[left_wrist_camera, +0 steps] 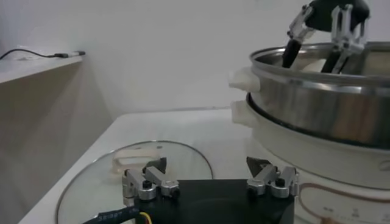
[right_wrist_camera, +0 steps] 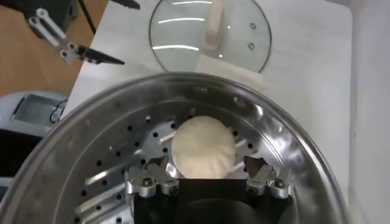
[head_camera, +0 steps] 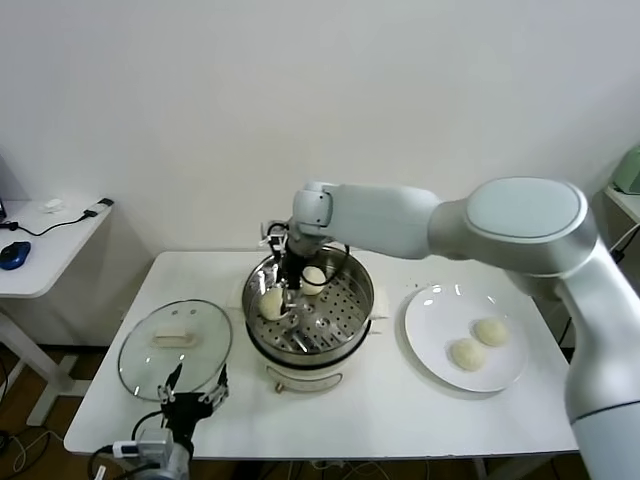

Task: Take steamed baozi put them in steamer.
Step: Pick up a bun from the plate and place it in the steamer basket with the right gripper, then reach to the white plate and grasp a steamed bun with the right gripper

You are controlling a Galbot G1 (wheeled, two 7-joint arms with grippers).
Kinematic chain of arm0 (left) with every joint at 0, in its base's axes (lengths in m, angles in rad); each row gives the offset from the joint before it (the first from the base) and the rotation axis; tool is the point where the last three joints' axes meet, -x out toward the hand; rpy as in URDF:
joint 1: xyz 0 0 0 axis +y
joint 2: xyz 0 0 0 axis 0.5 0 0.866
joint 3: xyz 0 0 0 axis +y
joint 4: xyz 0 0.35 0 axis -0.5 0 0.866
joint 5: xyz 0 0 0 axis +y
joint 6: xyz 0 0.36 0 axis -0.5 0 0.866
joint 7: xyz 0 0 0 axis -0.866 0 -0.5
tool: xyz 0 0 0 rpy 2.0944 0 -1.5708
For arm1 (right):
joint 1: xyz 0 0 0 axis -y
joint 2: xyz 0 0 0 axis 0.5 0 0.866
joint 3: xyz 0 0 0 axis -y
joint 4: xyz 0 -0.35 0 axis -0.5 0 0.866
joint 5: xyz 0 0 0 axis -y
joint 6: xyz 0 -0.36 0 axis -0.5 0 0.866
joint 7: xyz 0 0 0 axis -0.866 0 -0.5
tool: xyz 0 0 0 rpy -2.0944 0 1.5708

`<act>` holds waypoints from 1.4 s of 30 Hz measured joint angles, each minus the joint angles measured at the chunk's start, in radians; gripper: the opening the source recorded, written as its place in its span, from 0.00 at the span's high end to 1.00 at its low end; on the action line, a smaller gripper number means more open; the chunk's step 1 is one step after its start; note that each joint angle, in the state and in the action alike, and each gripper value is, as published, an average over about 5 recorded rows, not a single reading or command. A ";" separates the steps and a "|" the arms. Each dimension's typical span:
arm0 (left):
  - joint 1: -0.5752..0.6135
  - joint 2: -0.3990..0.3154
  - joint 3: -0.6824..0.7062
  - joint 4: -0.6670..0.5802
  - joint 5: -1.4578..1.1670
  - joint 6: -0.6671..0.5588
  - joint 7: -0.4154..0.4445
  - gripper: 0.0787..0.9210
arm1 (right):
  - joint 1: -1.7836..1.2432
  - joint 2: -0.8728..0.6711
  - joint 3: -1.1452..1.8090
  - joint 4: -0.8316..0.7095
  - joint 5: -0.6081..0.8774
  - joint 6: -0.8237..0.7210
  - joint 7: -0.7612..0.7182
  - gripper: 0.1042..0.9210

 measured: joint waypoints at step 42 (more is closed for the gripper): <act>0.006 -0.010 -0.024 0.023 -0.005 -0.010 0.007 0.12 | -0.201 -0.800 0.024 0.294 -0.530 0.043 0.057 0.12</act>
